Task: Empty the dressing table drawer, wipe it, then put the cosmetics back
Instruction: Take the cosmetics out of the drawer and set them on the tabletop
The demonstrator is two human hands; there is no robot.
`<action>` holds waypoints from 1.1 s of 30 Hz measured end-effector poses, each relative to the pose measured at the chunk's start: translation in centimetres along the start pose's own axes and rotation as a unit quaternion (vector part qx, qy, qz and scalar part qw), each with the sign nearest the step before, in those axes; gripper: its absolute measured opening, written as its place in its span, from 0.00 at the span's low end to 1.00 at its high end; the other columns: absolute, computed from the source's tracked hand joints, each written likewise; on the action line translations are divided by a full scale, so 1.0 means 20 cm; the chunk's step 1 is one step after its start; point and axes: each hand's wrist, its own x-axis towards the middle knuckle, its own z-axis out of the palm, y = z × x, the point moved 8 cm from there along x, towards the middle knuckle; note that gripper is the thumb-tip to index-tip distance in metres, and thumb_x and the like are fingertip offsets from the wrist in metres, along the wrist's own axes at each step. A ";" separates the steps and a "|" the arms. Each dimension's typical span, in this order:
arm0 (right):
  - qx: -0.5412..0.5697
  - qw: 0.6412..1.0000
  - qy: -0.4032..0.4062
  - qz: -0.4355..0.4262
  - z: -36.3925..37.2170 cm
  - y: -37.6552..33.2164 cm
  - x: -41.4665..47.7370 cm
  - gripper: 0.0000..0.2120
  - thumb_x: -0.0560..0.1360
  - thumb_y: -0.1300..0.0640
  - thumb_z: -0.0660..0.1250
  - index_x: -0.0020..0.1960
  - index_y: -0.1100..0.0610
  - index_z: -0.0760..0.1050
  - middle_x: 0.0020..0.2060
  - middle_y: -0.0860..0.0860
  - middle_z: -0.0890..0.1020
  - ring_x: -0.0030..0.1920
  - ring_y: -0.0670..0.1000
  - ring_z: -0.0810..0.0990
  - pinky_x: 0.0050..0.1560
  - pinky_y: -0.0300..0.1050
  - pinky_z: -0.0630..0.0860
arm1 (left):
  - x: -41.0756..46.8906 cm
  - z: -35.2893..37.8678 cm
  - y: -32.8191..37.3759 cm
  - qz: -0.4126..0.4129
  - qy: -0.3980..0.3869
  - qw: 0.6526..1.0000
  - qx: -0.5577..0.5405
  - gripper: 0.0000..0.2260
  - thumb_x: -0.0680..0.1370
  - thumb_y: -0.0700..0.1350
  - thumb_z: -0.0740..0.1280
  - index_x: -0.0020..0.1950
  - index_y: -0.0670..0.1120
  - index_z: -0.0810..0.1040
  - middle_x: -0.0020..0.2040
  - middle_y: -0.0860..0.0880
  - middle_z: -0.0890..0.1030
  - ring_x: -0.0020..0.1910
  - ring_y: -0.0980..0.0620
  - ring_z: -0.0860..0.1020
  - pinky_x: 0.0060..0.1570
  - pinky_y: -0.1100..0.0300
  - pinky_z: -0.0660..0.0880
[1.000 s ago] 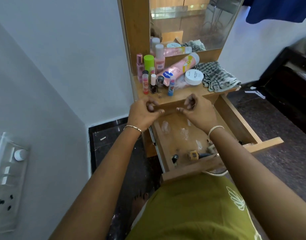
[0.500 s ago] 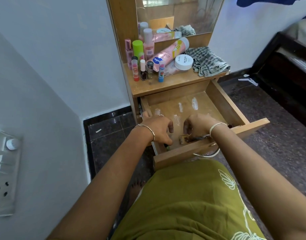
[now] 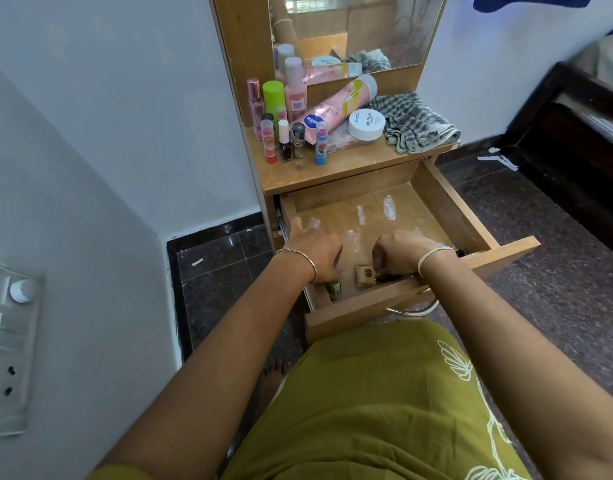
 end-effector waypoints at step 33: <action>0.124 0.932 0.322 -0.107 -0.83 -0.33 -0.05 0.08 0.71 0.48 0.69 0.48 0.49 0.78 0.43 0.46 0.82 0.45 0.49 0.79 0.49 0.48 0.76 | -0.17 -0.53 -0.67 -0.212 0.347 0.852 -0.331 0.15 0.71 0.57 0.71 0.54 0.52 0.79 0.44 0.56 0.81 0.53 0.53 0.77 0.51 0.53 0.58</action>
